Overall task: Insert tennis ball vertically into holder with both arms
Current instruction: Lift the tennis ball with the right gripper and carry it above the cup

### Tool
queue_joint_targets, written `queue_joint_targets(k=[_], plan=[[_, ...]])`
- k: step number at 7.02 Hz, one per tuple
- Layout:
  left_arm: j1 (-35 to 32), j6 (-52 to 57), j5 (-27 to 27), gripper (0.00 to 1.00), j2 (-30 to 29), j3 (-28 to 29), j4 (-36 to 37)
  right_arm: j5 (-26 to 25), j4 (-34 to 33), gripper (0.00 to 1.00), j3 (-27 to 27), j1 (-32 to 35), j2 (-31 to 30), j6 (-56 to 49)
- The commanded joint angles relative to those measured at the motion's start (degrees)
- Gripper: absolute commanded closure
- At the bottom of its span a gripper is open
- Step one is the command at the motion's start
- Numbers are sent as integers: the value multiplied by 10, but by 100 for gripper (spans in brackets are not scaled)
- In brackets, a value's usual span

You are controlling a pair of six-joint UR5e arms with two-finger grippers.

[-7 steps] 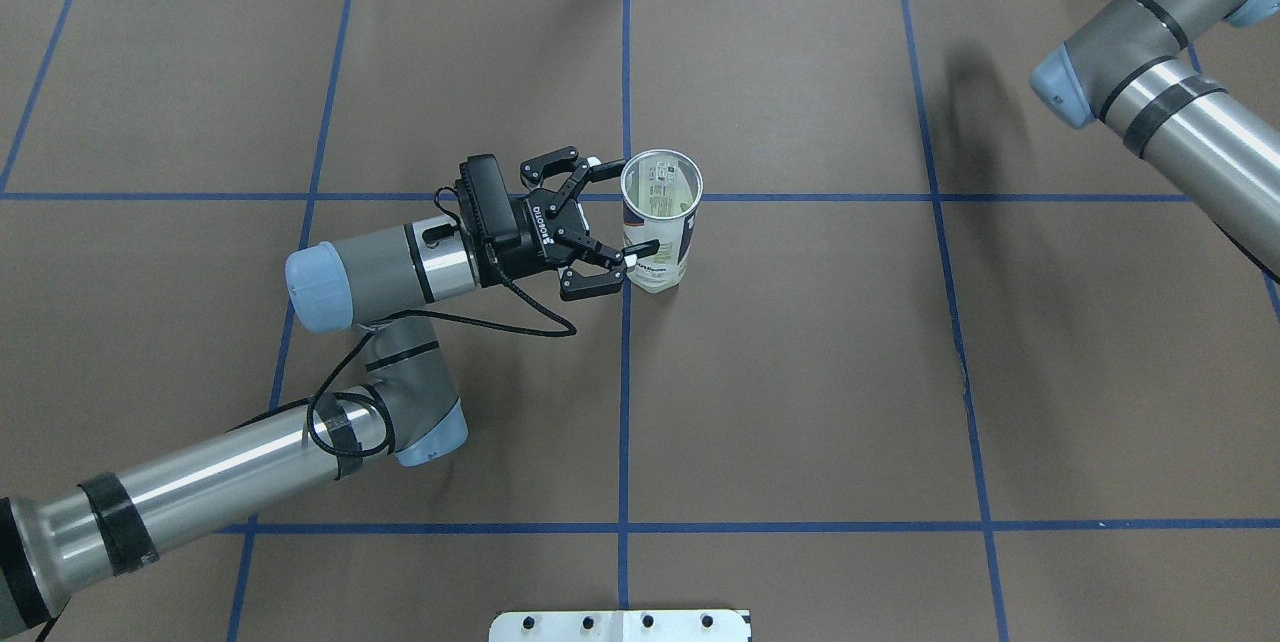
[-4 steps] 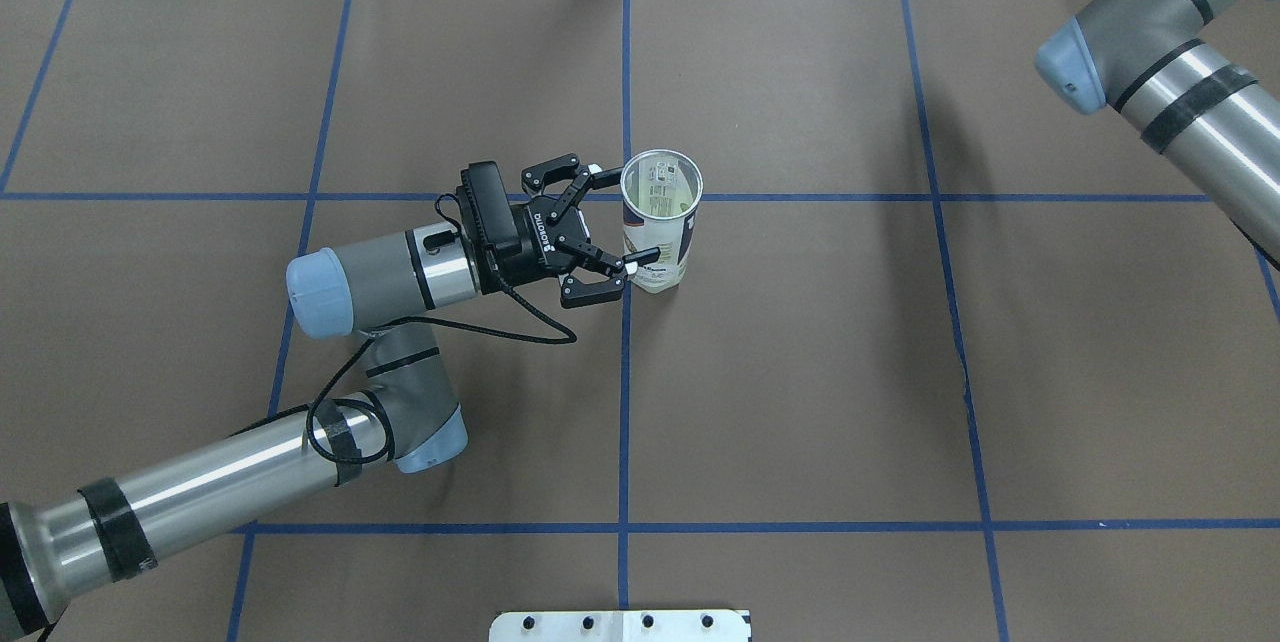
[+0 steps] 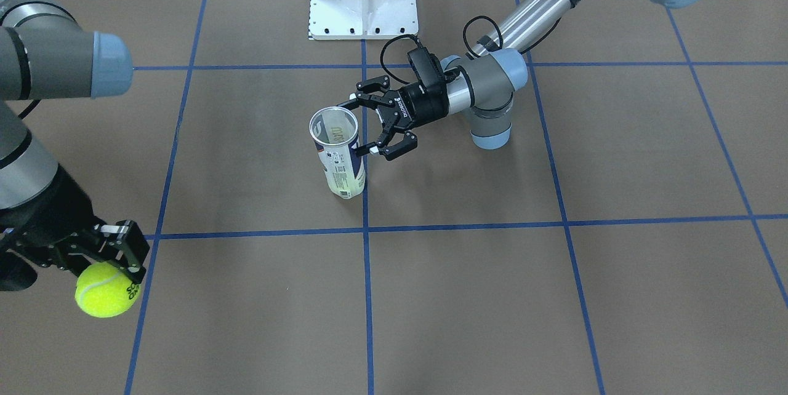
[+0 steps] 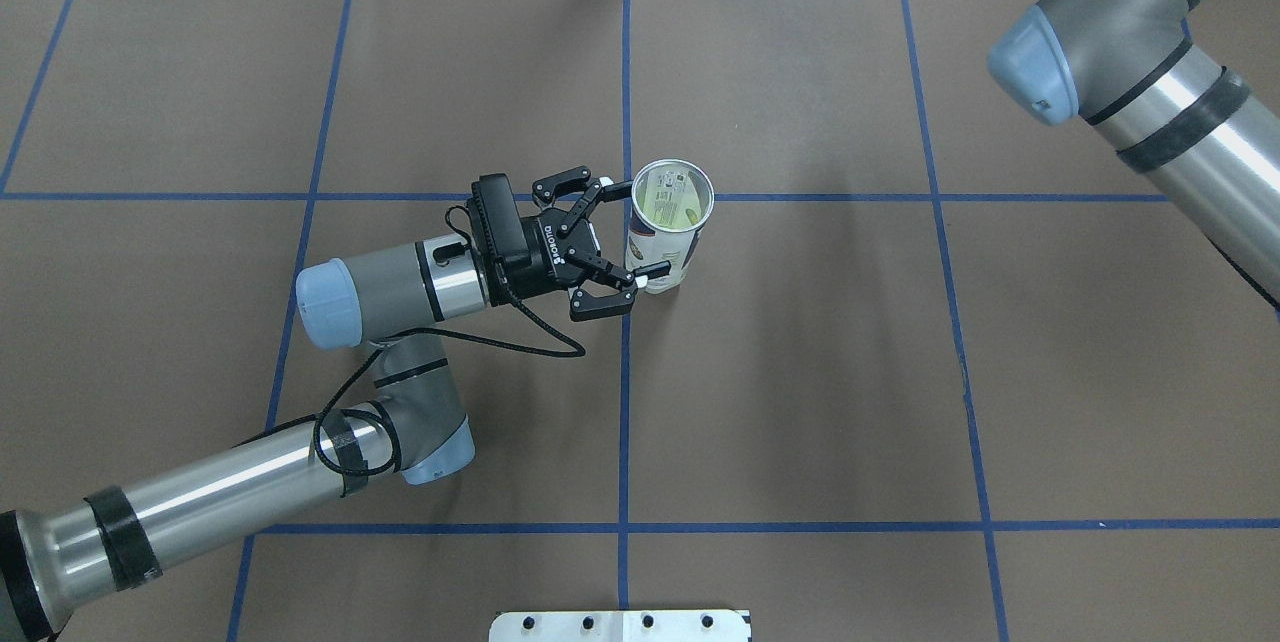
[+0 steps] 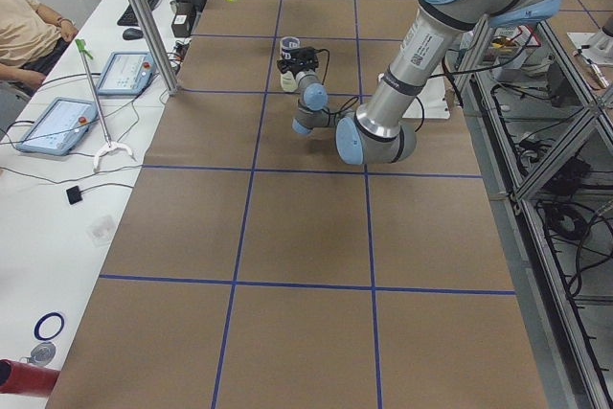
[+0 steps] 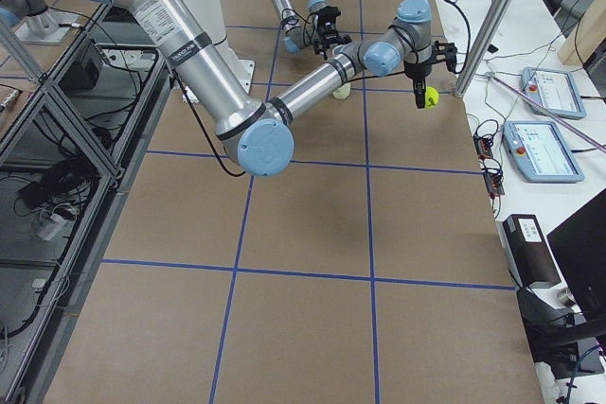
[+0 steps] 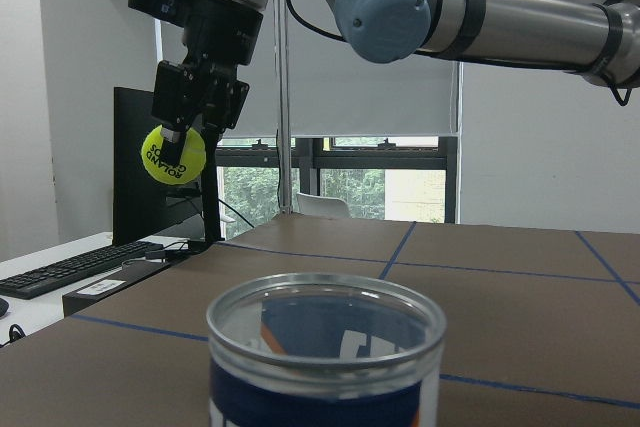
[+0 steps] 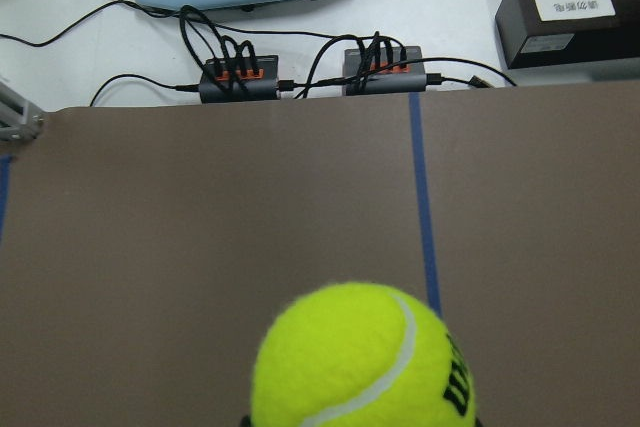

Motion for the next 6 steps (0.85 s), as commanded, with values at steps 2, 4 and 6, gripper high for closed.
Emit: queue_joint_targets(k=[2,4,6], plan=[[0,0,0,1,-2,1,1,-2,-102,100,112,-66,42,106],[-1,0,1,1,-2,1,1,-9,-107,100,125,-97,76,162],[-1,1,1,1,-2,1,2,-35,-107,100,134,-131,85,185]])
